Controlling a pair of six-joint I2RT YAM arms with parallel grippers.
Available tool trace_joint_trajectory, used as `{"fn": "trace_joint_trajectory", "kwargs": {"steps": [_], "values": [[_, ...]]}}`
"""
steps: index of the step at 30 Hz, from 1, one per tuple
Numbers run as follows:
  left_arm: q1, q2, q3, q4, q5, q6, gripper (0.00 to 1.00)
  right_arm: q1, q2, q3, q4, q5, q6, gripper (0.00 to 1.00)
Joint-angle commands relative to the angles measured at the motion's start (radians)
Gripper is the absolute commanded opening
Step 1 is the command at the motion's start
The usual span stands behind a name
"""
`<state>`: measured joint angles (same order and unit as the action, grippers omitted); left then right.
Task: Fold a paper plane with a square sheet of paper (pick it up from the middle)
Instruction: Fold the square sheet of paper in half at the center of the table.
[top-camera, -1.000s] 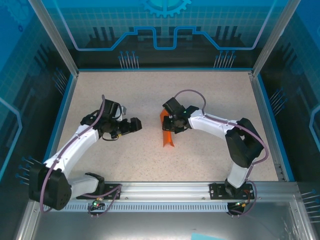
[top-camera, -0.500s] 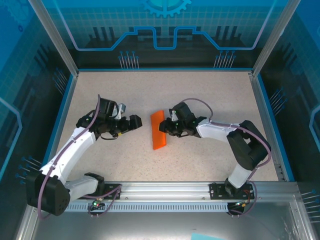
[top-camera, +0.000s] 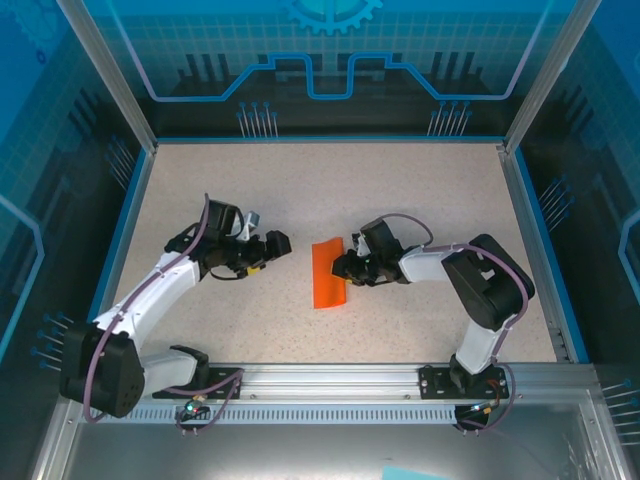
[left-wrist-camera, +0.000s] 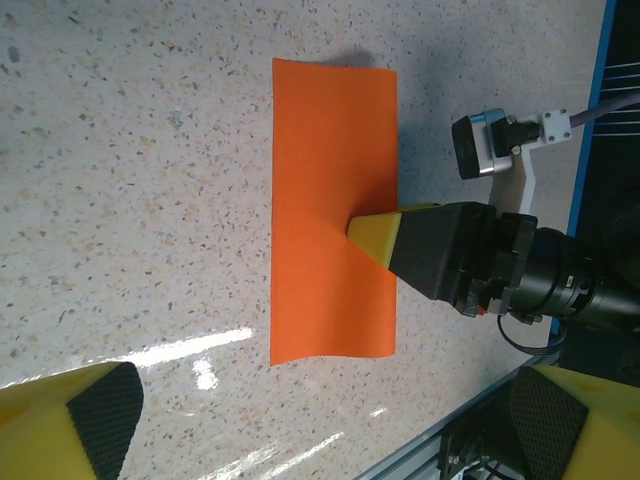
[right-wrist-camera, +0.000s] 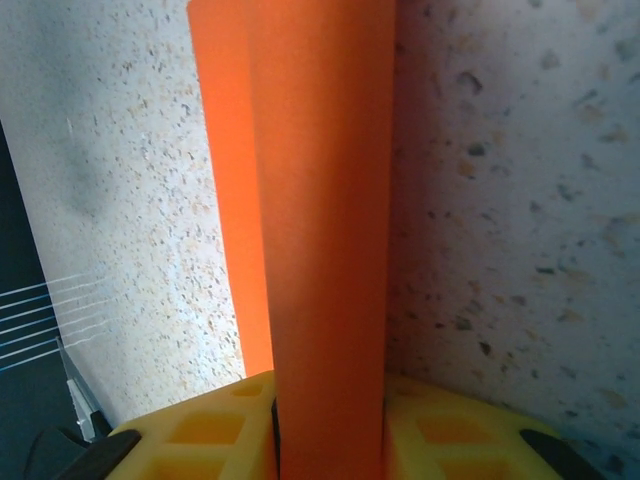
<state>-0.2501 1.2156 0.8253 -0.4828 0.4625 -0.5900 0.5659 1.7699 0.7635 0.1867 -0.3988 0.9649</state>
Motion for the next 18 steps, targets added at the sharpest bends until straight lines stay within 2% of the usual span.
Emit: {"fn": "trace_joint_trajectory", "kwargs": {"steps": [1, 18], "values": [[-0.019, 0.014, -0.02, 0.049, 0.038, -0.03, 0.99, -0.015, 0.015, -0.012, 0.023, -0.017, -0.017, 0.3], [-0.157, 0.103, -0.04, 0.229, -0.006, -0.148, 0.99, -0.023, -0.01, -0.067, 0.023, 0.064, -0.006, 0.31]]}}
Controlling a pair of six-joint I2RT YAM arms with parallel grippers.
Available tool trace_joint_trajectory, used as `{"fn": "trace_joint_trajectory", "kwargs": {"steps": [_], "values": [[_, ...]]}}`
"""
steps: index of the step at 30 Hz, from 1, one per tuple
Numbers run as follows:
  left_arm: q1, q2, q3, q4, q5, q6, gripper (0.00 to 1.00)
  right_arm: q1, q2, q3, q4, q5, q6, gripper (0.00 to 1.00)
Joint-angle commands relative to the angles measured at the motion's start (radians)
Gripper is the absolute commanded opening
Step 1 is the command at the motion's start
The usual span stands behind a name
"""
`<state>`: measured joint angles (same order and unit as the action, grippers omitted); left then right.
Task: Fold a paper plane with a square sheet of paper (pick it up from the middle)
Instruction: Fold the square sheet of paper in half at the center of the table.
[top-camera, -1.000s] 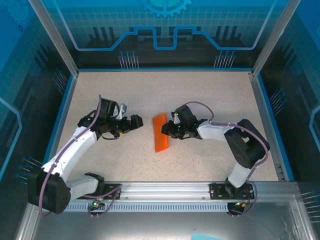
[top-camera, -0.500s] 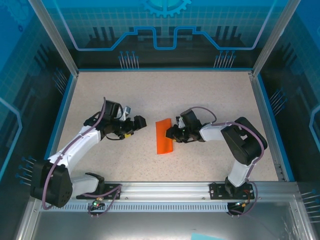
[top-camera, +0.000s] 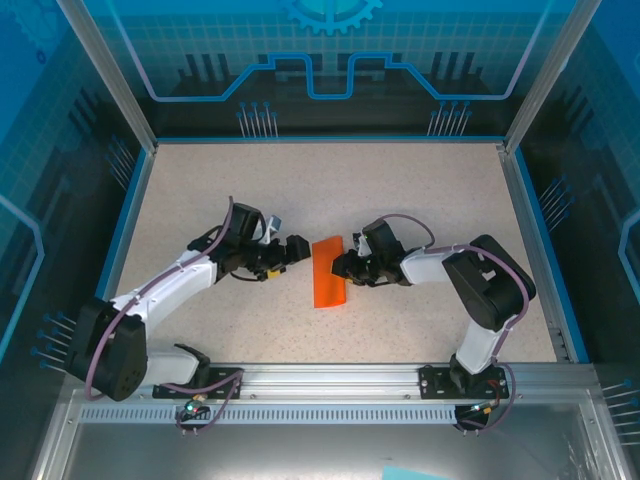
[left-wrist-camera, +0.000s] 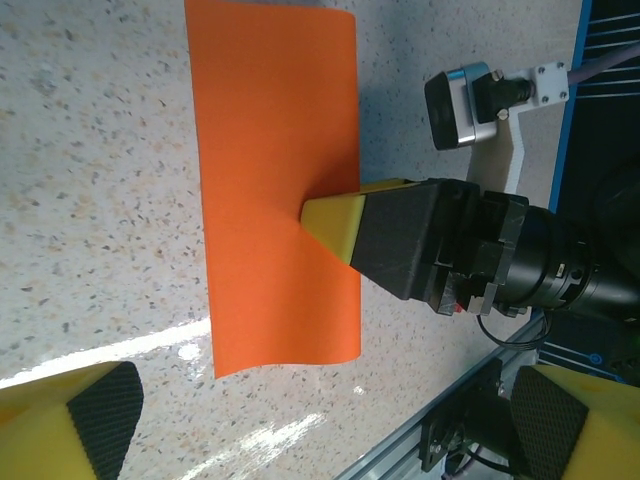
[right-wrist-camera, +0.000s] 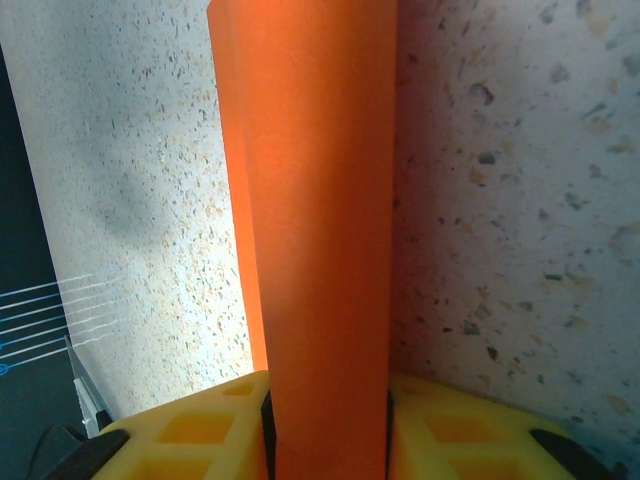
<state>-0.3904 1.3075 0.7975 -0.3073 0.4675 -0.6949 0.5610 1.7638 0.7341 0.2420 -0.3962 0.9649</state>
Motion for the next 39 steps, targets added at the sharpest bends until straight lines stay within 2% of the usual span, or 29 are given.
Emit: {"fn": "trace_joint_trajectory", "kwargs": {"steps": [1, 20, 39], "values": [[-0.018, 0.012, -0.018, 0.066, -0.013, -0.052, 0.99, -0.018, -0.002, -0.039, -0.034, 0.066, -0.002, 0.31], [-0.025, 0.01, -0.054, 0.076, -0.06, -0.087, 0.98, -0.012, 0.007, -0.039, -0.076, 0.119, 0.07, 0.33], [-0.061, 0.042, -0.059, 0.159, -0.055, -0.14, 0.97, 0.013, -0.003, -0.019, -0.152, 0.177, 0.025, 0.32]]}}
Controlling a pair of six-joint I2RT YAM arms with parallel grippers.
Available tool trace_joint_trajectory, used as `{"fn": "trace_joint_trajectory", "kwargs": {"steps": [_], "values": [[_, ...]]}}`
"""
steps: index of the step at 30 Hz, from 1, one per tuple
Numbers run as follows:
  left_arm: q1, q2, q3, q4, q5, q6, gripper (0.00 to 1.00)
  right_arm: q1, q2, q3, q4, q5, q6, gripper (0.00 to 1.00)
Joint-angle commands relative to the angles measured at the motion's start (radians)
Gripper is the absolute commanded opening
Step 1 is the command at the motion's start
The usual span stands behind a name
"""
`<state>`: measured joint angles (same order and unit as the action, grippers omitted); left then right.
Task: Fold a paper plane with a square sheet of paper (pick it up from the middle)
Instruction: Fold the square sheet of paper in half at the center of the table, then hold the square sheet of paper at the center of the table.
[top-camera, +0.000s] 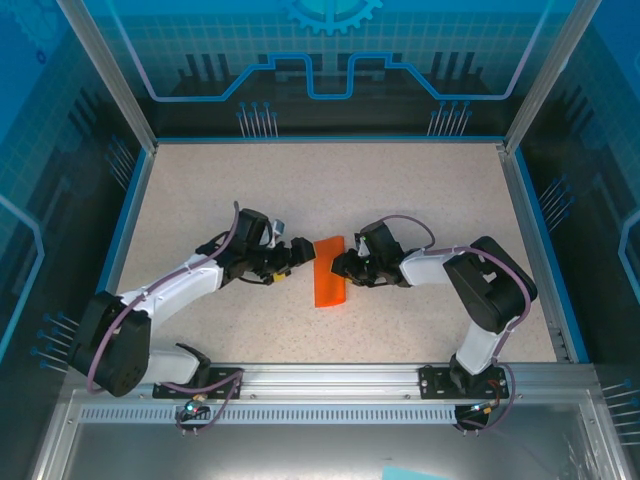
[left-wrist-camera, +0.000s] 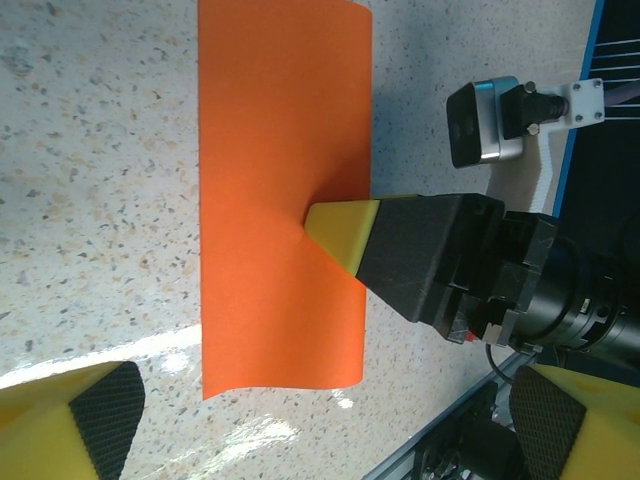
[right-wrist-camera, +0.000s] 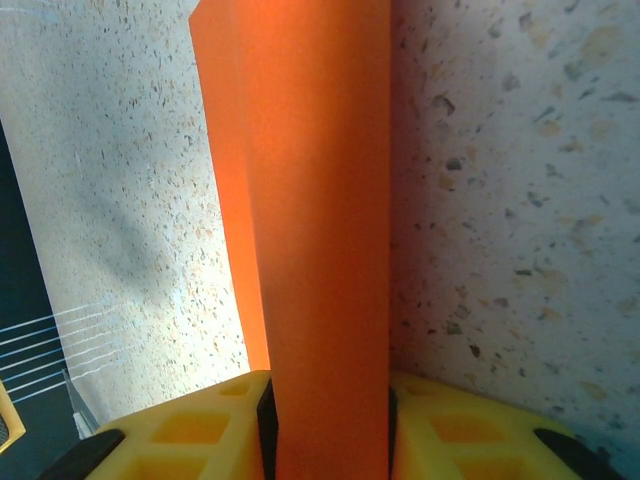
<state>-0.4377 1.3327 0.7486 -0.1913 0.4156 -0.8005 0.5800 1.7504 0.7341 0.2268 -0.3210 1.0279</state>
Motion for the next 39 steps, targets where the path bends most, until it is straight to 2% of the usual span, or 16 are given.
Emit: {"fn": "trace_joint_trajectory", "kwargs": {"steps": [1, 5, 9, 14, 20, 26, 29, 39], "values": [[-0.016, 0.02, -0.012, 0.058, -0.003, -0.046, 0.97, -0.006, 0.009, -0.019, -0.139, 0.103, -0.041, 0.32], [-0.023, 0.047, -0.031, 0.142, 0.006, -0.107, 0.87, -0.006, 0.011, -0.02, -0.141, 0.103, -0.044, 0.32], [-0.03, 0.082, -0.027, 0.159, -0.009, -0.13, 0.67, -0.005, 0.012, -0.017, -0.14, 0.104, -0.047, 0.32], [-0.039, 0.143, -0.027, 0.179, -0.015, -0.138, 0.51, -0.005, 0.013, -0.015, -0.145, 0.104, -0.051, 0.32], [-0.058, 0.215, 0.004, 0.171, -0.037, -0.117, 0.43, -0.004, 0.015, -0.013, -0.146, 0.107, -0.049, 0.32], [-0.081, 0.283, 0.041, 0.168, -0.052, -0.099, 0.42, -0.002, 0.017, -0.004, -0.151, 0.11, -0.046, 0.32], [-0.091, 0.318, 0.058, 0.177, -0.054, -0.093, 0.33, -0.002, 0.018, -0.002, -0.155, 0.111, -0.049, 0.33], [-0.109, 0.371, 0.1, 0.143, -0.087, -0.052, 0.31, -0.002, 0.024, -0.003, -0.152, 0.108, -0.047, 0.33]]}}
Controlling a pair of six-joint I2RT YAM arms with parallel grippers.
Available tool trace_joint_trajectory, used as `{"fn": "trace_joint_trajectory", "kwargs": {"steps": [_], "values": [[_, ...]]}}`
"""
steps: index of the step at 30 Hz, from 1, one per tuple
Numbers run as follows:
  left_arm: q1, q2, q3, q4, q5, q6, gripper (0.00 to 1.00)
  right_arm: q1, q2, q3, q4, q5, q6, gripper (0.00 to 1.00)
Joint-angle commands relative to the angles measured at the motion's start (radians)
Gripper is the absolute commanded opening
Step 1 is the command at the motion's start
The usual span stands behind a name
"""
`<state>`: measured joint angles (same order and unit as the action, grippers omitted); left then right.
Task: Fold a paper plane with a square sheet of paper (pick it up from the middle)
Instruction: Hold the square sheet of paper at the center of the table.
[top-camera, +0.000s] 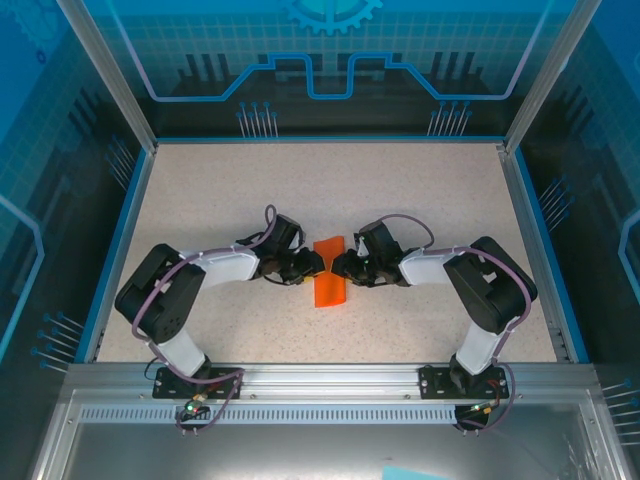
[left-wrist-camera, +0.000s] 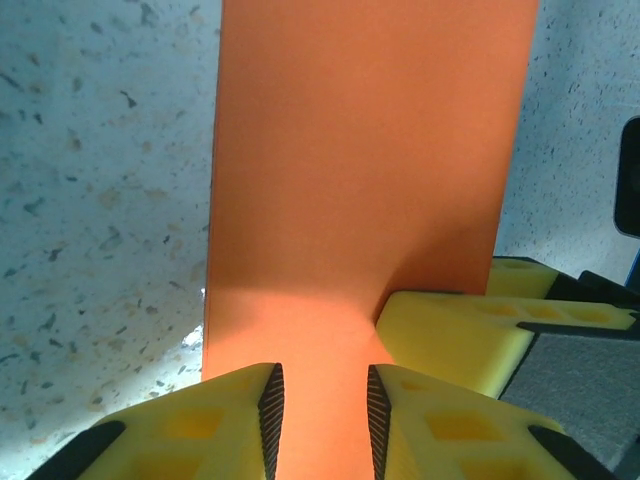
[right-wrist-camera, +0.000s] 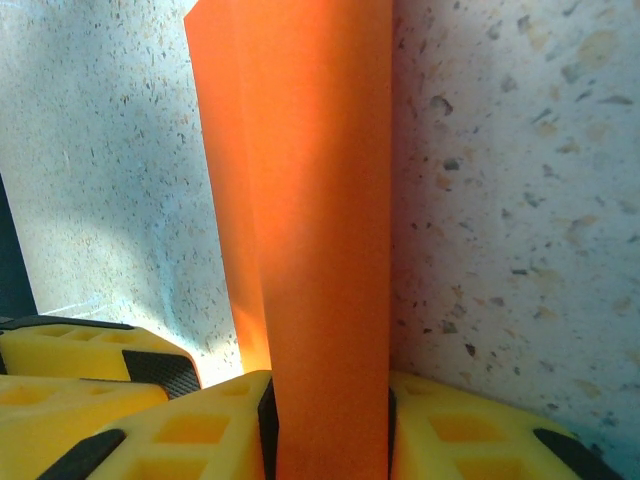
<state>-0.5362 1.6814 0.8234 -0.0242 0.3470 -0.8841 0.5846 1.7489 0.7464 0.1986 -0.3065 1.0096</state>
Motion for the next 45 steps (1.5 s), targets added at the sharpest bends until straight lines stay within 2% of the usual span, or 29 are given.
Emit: {"fn": "trace_joint_trajectory", "kwargs": {"steps": [1, 15, 23, 34, 38, 40, 45], "values": [[-0.011, 0.025, 0.028, -0.024, -0.019, 0.033, 0.31, -0.006, 0.027, -0.015, -0.123, 0.094, -0.029, 0.33], [-0.015, 0.098, 0.046, -0.068, -0.032, 0.066, 0.25, -0.006, 0.031, -0.019, -0.114, 0.089, -0.032, 0.33], [-0.016, 0.13, 0.071, -0.181, -0.109, 0.127, 0.24, -0.006, 0.015, -0.016, -0.123, 0.091, -0.034, 0.35], [-0.016, 0.17, 0.085, -0.204, -0.123, 0.157, 0.23, -0.034, -0.126, 0.011, -0.296, 0.16, -0.124, 0.53], [-0.017, 0.176, 0.089, -0.212, -0.125, 0.163, 0.23, -0.043, -0.181, 0.029, -0.32, 0.136, -0.145, 0.49], [-0.017, 0.181, 0.092, -0.214, -0.128, 0.166, 0.23, -0.043, -0.202, 0.046, -0.326, 0.115, -0.148, 0.41], [-0.017, 0.19, 0.092, -0.214, -0.126, 0.171, 0.23, -0.027, -0.199, 0.077, -0.278, 0.033, -0.125, 0.31]]}}
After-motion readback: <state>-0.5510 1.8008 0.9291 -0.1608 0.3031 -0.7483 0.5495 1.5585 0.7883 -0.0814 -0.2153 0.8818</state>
